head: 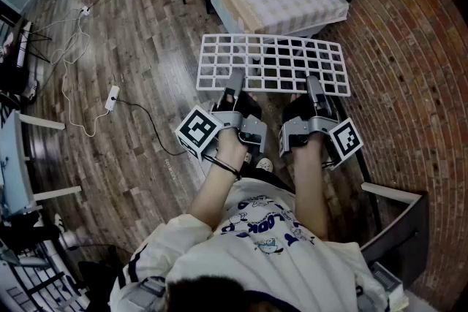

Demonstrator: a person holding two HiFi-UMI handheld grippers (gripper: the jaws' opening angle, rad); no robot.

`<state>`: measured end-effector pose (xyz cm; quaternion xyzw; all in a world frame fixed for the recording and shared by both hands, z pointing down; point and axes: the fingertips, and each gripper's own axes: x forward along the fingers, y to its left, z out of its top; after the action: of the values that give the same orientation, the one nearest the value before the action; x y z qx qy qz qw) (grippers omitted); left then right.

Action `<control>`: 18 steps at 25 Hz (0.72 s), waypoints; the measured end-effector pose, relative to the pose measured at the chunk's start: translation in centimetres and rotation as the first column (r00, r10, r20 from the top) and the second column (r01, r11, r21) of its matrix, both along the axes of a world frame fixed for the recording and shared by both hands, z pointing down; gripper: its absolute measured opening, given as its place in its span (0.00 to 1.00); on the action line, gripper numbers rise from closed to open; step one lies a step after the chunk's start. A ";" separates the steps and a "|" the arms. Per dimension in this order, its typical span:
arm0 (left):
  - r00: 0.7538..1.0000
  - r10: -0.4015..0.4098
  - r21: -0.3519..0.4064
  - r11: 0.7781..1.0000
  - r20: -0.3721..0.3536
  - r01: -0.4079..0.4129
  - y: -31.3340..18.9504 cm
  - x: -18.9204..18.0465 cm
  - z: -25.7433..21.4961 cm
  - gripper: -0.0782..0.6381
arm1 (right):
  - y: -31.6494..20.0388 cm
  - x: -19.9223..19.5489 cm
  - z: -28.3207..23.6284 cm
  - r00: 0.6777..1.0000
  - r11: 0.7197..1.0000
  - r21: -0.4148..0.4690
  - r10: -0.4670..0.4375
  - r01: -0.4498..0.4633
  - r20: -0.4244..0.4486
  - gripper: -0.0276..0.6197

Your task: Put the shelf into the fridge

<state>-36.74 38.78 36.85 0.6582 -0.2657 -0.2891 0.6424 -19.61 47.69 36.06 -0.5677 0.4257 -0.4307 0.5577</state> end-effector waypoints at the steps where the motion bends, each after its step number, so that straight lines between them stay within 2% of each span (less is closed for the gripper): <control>1: 1.000 0.000 0.003 1.000 -0.012 0.000 -0.1 0.1 -0.4 0.16 | 0.0 0.0 0.0 1.000 1.000 -0.001 0.000 0.000 0.000 0.12; 4: 0.999 -0.001 0.012 1.000 -0.033 0.001 -0.2 0.4 -1.0 0.16 | -0.1 0.0 0.1 1.000 1.000 -0.005 0.001 -0.001 -0.001 0.12; 18: 1.000 0.003 0.000 1.000 0.005 -0.003 -1.4 -0.2 -0.1 0.16 | -1.2 -0.3 0.2 1.000 1.000 -0.008 0.007 -0.007 -0.020 0.12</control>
<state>-36.91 37.43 36.73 0.6592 -0.2664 -0.2866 0.6422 -19.87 46.45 36.23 -0.5758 0.4276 -0.4247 0.5525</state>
